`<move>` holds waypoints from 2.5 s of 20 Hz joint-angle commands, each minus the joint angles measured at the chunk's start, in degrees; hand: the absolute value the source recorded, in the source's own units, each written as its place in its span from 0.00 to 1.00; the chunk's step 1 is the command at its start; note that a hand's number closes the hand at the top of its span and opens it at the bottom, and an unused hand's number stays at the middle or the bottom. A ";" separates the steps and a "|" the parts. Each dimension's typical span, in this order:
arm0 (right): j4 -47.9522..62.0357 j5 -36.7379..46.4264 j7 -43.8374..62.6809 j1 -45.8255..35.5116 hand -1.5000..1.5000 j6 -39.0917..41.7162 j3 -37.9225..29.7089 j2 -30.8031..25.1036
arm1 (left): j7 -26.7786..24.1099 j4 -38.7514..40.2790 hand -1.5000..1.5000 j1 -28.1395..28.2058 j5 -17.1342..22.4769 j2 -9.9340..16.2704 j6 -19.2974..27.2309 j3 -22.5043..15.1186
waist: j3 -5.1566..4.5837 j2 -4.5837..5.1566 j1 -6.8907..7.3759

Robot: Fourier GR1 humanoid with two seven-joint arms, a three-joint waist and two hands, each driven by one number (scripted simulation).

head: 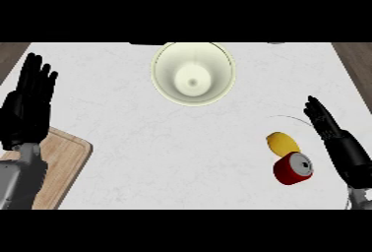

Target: Pick the lemon from the placemat and place it in the bowl

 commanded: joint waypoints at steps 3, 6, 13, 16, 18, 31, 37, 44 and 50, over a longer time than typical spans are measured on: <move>-8.58 -9.26 -2.47 -3.62 0.00 20.65 10.65 2.90 | -2.90 -0.98 0.50 -0.85 -1.09 1.07 -2.32 -0.80 | 1.47 1.07 2.21; -15.35 -15.49 -4.02 -7.03 0.00 32.92 19.66 6.88 | -4.25 -1.69 0.50 -2.72 -2.07 2.57 -4.69 -2.18 | 1.79 1.39 6.70; -11.05 -4.93 -34.37 3.13 0.00 41.88 2.02 -6.52 | -11.35 4.74 0.50 3.39 1.98 5.35 -12.27 4.59 | 1.32 0.99 -1.47; -9.40 -3.08 -39.55 1.95 0.00 45.41 -1.77 -10.71 | -10.57 3.90 0.50 3.11 1.49 6.06 -12.31 4.78 | 1.36 0.94 -1.27; -8.01 -1.58 -41.10 0.72 0.00 45.28 -6.43 -15.77 | -15.29 6.46 0.50 4.19 0.54 4.35 -12.81 4.36 | 1.35 1.06 -1.54; -2.73 14.43 -40.17 -8.50 0.00 43.17 -9.45 -38.65 | -11.70 5.91 0.50 0.95 -0.01 3.32 -12.74 2.93 | 1.36 1.40 0.28; -1.26 27.07 -46.22 -10.24 0.00 35.44 -1.62 -41.61 | -12.08 5.66 0.50 0.11 -0.51 1.80 -12.72 1.83 | 1.39 1.84 2.03; 5.85 33.19 -49.72 -14.06 0.00 30.46 5.83 -38.12 | -12.08 5.24 0.50 0.73 -1.00 1.79 -13.00 2.49 | 1.32 1.59 1.61; 9.75 37.97 -47.49 -18.35 0.00 27.62 11.96 -31.67 | -12.58 6.73 0.50 0.15 -0.82 2.28 -13.91 4.10 | 1.28 1.39 1.03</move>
